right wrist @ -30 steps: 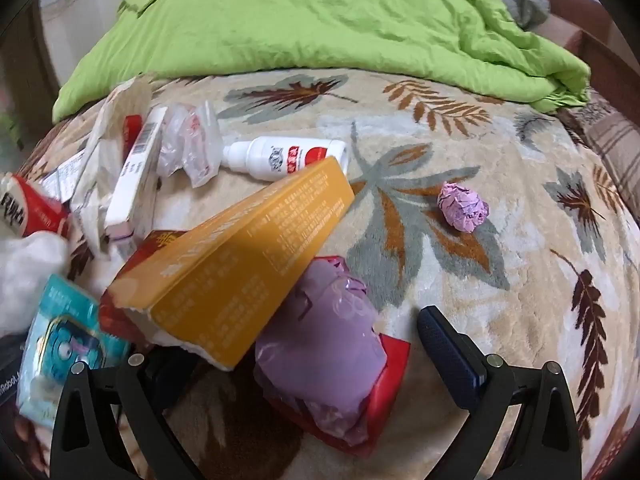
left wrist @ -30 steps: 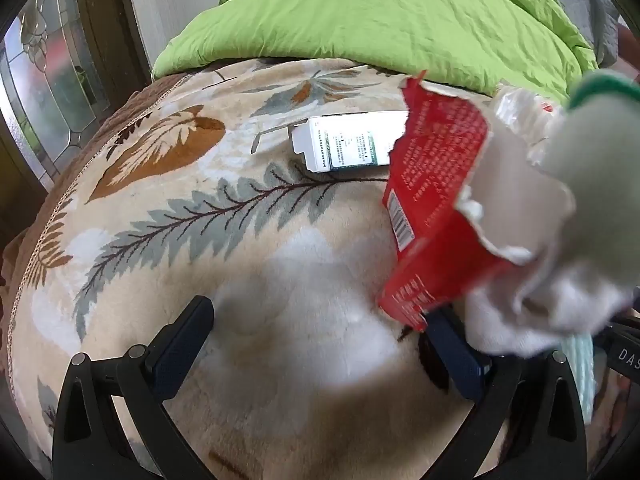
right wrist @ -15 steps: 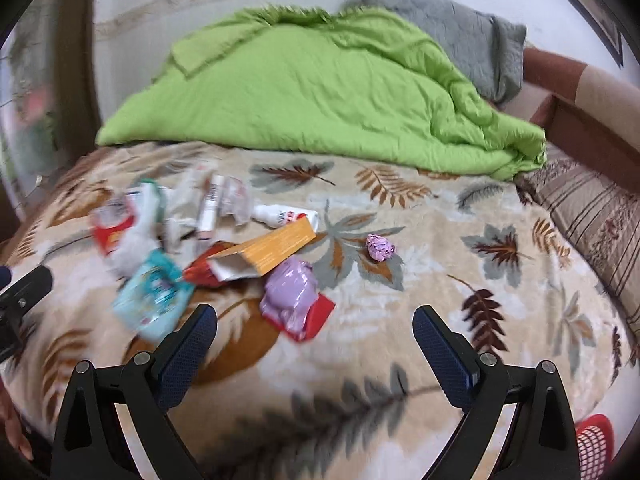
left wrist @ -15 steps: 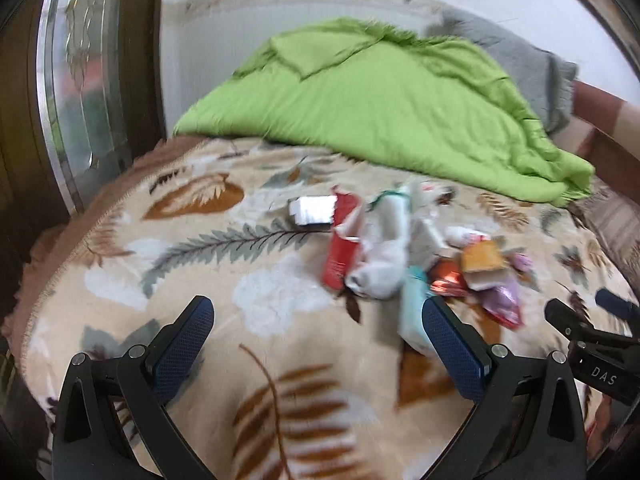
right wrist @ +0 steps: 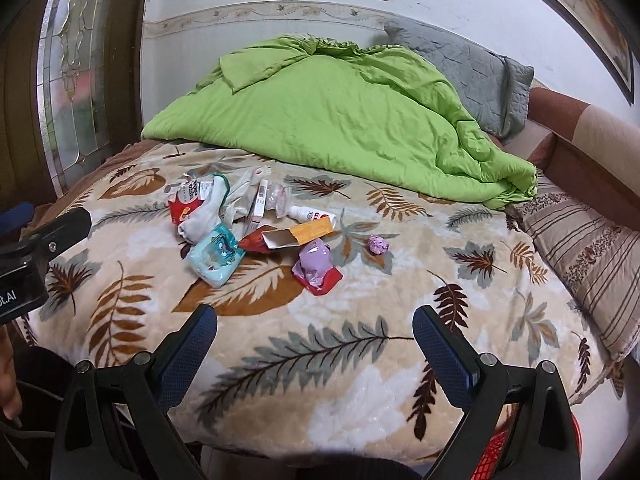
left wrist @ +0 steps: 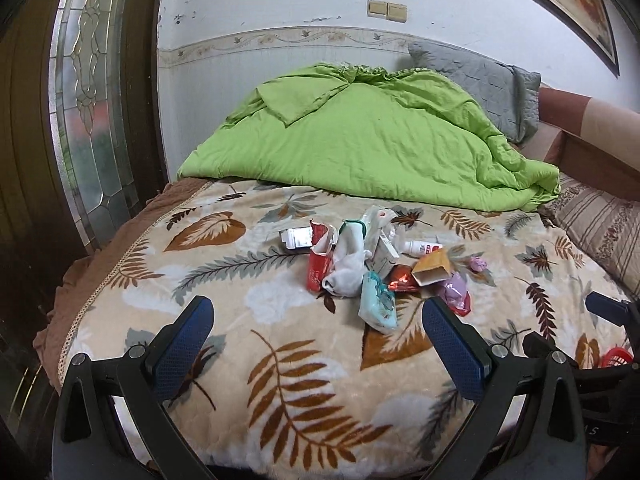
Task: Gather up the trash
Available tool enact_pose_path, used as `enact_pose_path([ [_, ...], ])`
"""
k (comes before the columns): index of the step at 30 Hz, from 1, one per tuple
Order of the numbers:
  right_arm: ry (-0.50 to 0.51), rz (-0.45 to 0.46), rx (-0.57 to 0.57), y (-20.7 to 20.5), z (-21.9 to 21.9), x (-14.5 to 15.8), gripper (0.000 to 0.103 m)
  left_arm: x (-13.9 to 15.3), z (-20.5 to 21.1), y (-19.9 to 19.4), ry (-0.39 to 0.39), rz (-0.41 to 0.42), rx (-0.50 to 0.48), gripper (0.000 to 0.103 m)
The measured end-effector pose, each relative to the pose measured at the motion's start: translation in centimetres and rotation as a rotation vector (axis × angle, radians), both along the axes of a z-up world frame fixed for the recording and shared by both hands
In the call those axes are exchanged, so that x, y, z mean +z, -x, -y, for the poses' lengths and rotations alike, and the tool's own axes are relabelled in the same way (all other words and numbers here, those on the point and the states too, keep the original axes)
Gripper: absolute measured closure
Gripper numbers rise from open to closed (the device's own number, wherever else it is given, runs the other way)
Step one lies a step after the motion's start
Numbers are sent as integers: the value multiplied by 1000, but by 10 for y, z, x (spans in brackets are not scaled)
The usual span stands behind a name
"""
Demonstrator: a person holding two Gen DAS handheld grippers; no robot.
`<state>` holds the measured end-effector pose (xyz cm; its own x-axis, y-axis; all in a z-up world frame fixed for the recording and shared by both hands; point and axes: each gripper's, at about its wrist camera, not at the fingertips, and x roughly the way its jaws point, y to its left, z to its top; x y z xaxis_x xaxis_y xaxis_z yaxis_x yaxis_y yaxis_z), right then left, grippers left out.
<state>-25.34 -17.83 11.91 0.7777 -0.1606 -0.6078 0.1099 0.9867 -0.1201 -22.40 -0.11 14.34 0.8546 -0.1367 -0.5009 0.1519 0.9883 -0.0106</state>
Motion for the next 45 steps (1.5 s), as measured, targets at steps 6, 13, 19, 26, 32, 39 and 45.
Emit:
enact_pose_path([
  [6,13,18,8,9,-7,5,3,0,-8,7,4,-9,1,0],
  [13,19,35,14,15,-12,11,7,1,-13,12,4,-9,3,0],
  [19,14,60,13,21,-16,18,7,5,-22,20,14,16,9,0],
  [26,6,89,9,27,-15,26,7,9,-23,30,16,46,13,0],
  [32,5,112,10,33,-15,30,7,16,-19,37,11,71,-3,0],
  [39,-2,128,4,37,-11,34,7,20,-15,40,0,82,-14,0],
  [45,-3,126,3,38,-11,34,7,18,-13,41,-3,76,-19,0],
])
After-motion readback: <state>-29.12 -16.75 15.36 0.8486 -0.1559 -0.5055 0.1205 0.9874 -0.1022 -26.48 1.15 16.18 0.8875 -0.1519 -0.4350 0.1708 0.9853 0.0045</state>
